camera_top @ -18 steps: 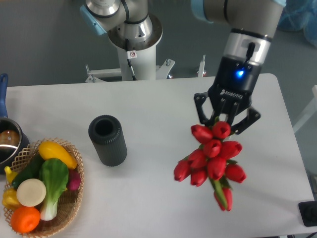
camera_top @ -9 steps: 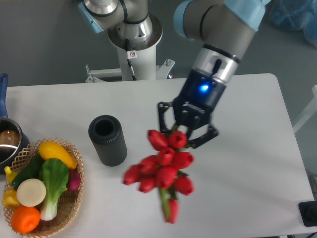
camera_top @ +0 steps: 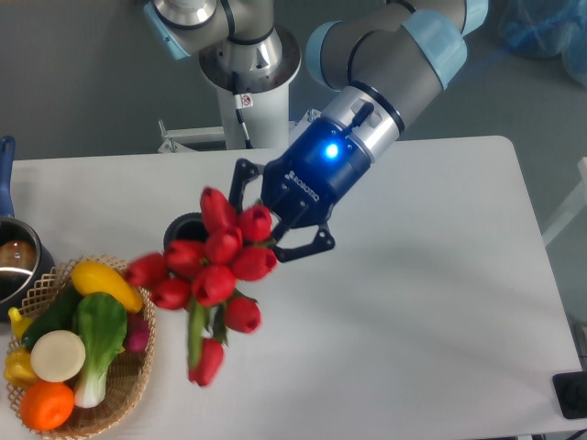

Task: Insert the flowers into the vase
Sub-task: 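Raise the tulips and position their stems above the vase opening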

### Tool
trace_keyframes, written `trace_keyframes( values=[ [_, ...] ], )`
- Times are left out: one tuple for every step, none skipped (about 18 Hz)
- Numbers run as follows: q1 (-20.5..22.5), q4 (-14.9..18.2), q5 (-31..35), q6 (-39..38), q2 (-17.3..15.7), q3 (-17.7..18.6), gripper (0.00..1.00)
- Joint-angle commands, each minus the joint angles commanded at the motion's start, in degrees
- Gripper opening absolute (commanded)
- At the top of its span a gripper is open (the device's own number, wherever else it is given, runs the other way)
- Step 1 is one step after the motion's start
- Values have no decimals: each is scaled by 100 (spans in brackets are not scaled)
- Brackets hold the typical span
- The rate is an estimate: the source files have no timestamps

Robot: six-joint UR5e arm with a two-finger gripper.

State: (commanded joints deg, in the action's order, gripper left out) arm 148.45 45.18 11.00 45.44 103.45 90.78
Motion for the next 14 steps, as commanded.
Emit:
trace_keyframes(
  values=[
    [61,0,-158,17,-96,96,0],
    [114,0,-316,87,-193,228,0],
    [175,0,-449,175,-325,412,0],
    [228,0,-572,306,-500,666,0],
    [290,0,-686,534,-710,991,0],
    [351,0,-792,789,-913,1351,0],
    [413,0,-941,1061,-1080,1694,0],
    [422,9,-1064,1290,-1186,1975,0],
    [439,9,-1117,1449,-1283,2187,0],
    [448,9,-1127,1502,-1362,2328,1],
    [440,9,-1127,1503,-1433,2408,2],
    [440,9,-1144,1503,-1494,2496,2],
    [448,17,-1188,1503,-1521,2540,3],
    [448,18,-1223,1503,-1530,2549,4]
  ],
)
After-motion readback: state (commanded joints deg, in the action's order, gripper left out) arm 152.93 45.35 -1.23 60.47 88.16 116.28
